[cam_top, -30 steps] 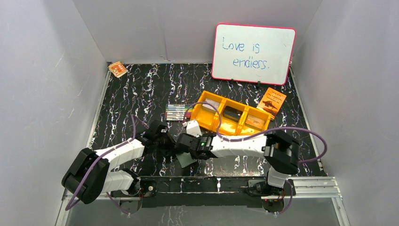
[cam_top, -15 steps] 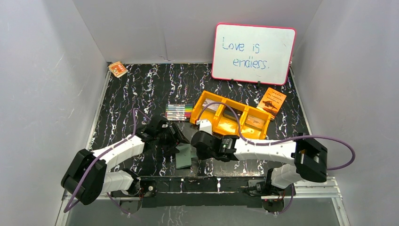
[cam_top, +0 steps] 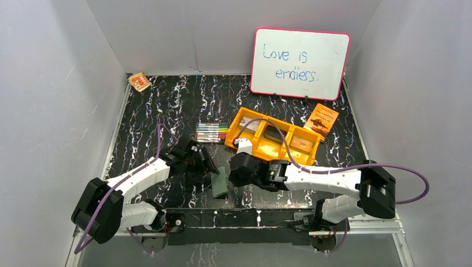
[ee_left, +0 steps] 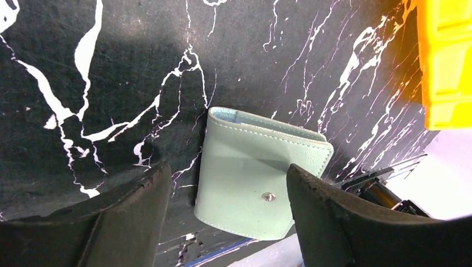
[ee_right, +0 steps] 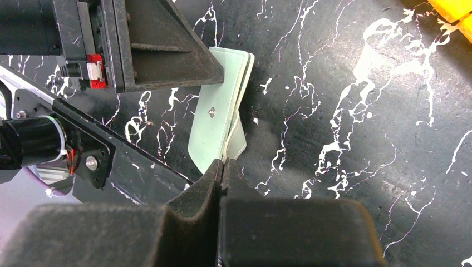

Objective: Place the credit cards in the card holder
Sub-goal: Open the card holder at the center of the board.

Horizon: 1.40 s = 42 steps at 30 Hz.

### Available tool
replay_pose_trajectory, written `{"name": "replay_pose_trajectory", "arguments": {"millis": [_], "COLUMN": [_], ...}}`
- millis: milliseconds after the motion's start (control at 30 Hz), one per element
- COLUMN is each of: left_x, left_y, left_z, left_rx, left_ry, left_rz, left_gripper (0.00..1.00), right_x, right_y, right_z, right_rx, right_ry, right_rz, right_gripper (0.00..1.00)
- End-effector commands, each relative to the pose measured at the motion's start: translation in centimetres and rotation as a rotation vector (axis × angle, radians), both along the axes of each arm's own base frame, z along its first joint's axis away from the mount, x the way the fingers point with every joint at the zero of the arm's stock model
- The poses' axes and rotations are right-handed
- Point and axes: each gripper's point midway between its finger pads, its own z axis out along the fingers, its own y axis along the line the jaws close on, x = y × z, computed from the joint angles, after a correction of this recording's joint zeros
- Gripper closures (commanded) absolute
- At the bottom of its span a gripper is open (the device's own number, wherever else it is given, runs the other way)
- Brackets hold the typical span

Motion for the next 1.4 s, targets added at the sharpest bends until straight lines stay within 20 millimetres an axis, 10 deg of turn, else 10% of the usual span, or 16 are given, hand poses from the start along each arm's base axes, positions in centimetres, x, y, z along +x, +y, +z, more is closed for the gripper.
{"name": "replay_pose_trajectory", "arguments": {"millis": [0, 400, 1367], "left_x": [0.0, 0.8, -0.1], "left_y": [-0.1, -1.6, -1.0], "left_z": [1.6, 4.5, 2.9], "left_rx": [-0.003, -0.048, 0.02], "left_ry": [-0.038, -0.129, -0.104], "left_rz": [-0.041, -0.085, -0.098], "left_gripper": [0.26, 0.11, 0.38], "right_x": [0.4, 0.2, 0.2], "right_y": [1.1, 1.9, 0.5], "right_z": [2.0, 2.9, 1.9], "right_rx": [0.089, 0.126, 0.114], "right_ry": [-0.022, -0.018, -0.014], "right_rz": [-0.01, 0.013, -0.02], "right_gripper": [1.0, 1.0, 1.0]}}
